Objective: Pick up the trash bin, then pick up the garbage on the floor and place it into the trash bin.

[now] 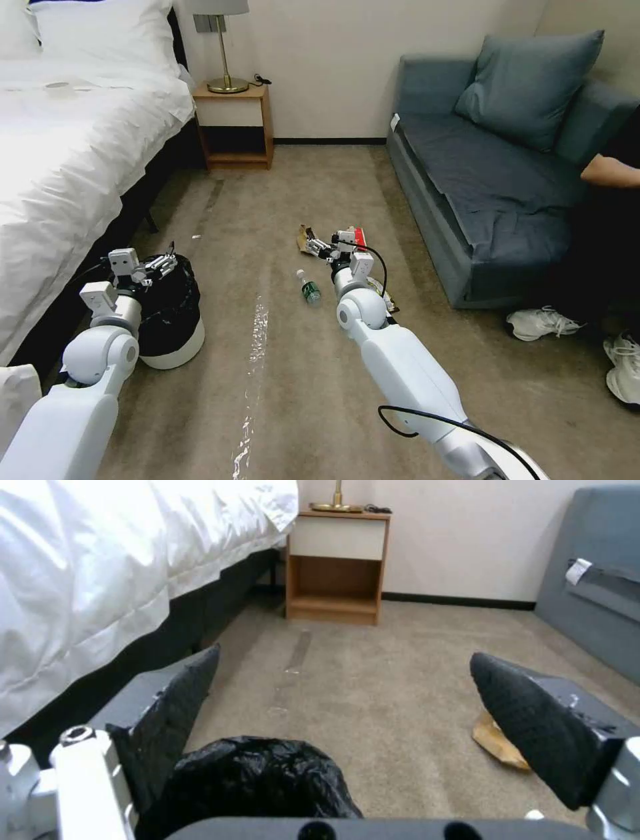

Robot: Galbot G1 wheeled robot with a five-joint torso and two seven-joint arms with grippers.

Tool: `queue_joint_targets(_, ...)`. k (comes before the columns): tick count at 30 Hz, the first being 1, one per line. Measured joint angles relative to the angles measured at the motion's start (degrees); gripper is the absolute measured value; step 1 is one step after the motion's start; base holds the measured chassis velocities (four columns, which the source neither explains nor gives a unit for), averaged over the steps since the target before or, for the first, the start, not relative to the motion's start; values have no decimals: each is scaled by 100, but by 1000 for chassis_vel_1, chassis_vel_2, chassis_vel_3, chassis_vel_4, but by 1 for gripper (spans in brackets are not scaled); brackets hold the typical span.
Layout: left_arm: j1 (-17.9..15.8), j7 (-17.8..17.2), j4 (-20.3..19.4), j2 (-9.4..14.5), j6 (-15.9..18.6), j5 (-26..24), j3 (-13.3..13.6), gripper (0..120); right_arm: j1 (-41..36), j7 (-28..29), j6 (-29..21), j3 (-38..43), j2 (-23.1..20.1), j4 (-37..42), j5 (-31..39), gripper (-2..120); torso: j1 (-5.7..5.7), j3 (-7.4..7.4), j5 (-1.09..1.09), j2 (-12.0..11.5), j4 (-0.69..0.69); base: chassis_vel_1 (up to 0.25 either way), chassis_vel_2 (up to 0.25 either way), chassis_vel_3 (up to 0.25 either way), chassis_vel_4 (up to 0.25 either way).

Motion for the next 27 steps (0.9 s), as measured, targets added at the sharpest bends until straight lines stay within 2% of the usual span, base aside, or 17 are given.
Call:
queue_joint_targets(23, 54, -18, -52, -3, 5, -11, -53, 100, -10, 0, 0, 5, -2, 11, 0, 100, 0, 0, -1, 0, -3, 0, 0, 0, 0)
queue_joint_targets(24, 218, -89, -228, -13, 24, -68, -221, 100, -52, 1, -7, 30, -14, 63, 0, 100, 0, 0, -1, 0, -2, 0, 0, 0, 0)
queue_joint_targets(26, 1122, -516, -1188, -68, 141, -379, -1168, 100, -744, 76, -163, 433, -221, 852, -16, 100, 0, -1, 1, 0, 1, 0, 0, 0, 0)
queue_joint_targets(27, 1122, -516, -1188, -68, 141, -379, -1168, 100, -744, 76, -163, 433, -221, 852, -16, 100, 0, -1, 1, 0, 1, 0, 0, 0, 0)
